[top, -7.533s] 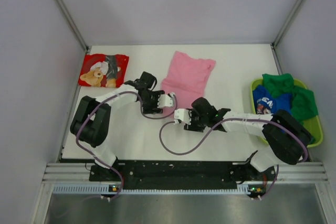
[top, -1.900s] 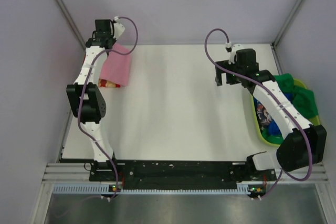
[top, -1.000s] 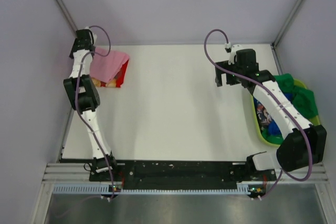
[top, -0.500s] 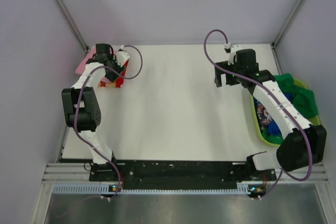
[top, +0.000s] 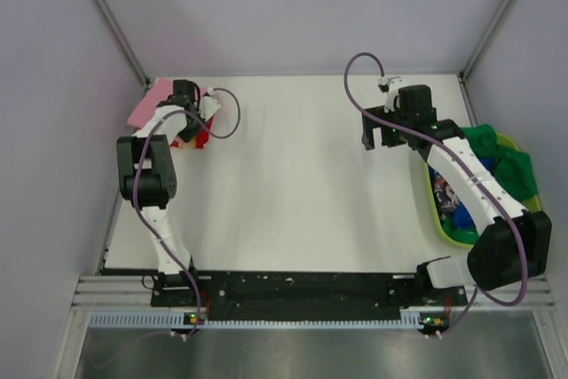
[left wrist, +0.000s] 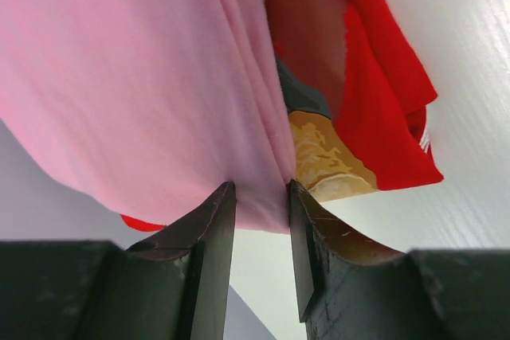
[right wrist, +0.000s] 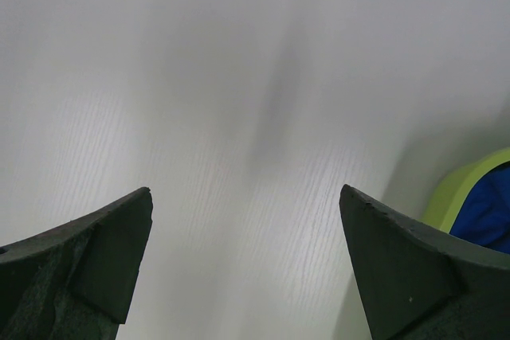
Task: Fold and stack the t-shirts
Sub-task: Put the neatly folded tshirt into the corner of the board with the left arm, then smooth out wrinkles on the folded tshirt
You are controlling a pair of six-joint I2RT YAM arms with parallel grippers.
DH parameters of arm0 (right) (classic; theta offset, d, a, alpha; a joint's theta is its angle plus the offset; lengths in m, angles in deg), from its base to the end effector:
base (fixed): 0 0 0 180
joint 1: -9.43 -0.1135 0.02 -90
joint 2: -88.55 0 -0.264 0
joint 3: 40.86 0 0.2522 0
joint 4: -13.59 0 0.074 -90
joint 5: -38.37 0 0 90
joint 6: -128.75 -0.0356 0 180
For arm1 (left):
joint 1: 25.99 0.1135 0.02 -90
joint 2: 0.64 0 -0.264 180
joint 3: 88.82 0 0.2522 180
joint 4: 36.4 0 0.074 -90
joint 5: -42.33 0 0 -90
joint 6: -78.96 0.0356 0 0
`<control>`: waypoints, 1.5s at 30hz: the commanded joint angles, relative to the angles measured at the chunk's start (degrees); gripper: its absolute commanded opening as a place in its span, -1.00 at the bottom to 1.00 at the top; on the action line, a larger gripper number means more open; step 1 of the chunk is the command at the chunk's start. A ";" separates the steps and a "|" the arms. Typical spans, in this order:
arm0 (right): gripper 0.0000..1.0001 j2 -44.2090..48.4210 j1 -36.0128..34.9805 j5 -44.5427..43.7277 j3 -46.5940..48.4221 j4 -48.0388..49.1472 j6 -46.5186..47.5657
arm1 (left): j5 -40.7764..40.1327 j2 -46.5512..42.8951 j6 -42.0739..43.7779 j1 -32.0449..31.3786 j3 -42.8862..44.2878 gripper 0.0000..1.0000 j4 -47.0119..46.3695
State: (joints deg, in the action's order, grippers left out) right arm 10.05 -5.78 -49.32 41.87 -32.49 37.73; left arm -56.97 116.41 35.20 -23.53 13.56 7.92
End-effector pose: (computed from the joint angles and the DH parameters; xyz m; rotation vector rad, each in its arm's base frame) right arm 0.2896 0.0802 0.3177 -0.3057 2.2877 0.1916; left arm 0.4396 0.0246 0.1912 0.9394 2.4997 0.5032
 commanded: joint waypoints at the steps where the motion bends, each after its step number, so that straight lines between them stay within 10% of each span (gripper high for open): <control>1: 0.97 1.07 -0.18 1.65 0.11 1.20 0.66 | -4.32 -1.56 0.16 -0.09 0.33 -0.24 -3.05; 9: 0.97 1.15 -0.18 1.91 0.03 1.20 0.66 | -1.51 0.63 -0.36 -0.08 1.73 -0.24 1.85; 15: 0.97 1.24 -0.27 1.74 0.02 1.20 0.66 | -0.46 1.07 -1.06 0.00 2.87 -1.00 3.36; 41: 0.97 1.16 -0.27 1.56 -0.24 1.20 2.42 | 15.26 -2.10 -12.05 -5.01 12.81 -1.00 21.55; 45: 0.97 1.15 -0.18 1.65 -0.41 1.20 2.42 | 18.35 1.85 -11.87 -6.15 12.37 -0.75 24.80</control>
State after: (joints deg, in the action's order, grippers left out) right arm 10.05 -5.78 -48.05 41.87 -32.62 39.76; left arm -44.06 114.90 24.32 -28.84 25.45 28.18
